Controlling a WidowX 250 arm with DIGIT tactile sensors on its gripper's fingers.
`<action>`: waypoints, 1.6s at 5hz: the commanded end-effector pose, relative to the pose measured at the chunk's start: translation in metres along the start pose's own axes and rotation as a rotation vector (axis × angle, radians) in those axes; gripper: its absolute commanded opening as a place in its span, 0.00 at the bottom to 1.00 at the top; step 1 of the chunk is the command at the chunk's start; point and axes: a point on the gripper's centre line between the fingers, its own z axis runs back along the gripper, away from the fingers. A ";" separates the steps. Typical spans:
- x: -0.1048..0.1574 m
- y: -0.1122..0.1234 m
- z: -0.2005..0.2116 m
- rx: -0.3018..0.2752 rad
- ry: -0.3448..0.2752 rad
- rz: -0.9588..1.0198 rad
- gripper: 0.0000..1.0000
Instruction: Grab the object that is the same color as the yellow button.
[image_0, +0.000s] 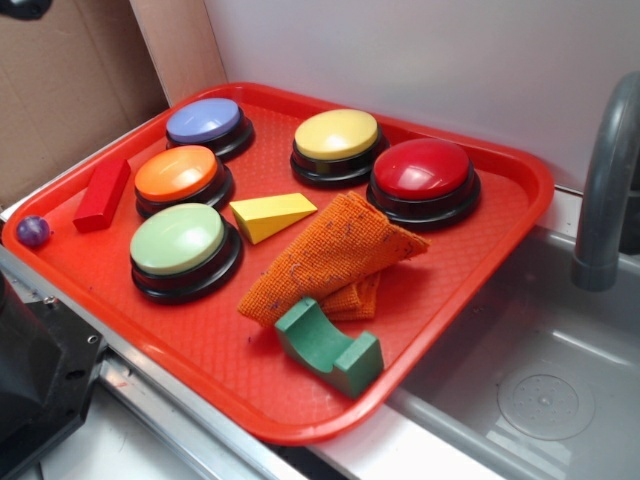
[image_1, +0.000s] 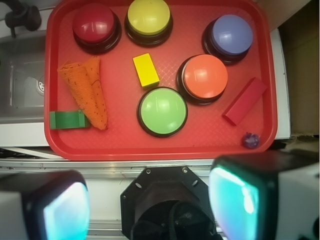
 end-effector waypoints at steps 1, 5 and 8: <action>0.000 0.000 0.000 0.000 0.000 0.000 1.00; 0.084 0.005 -0.073 0.004 -0.151 -0.191 1.00; 0.124 0.007 -0.154 0.031 -0.111 -0.285 1.00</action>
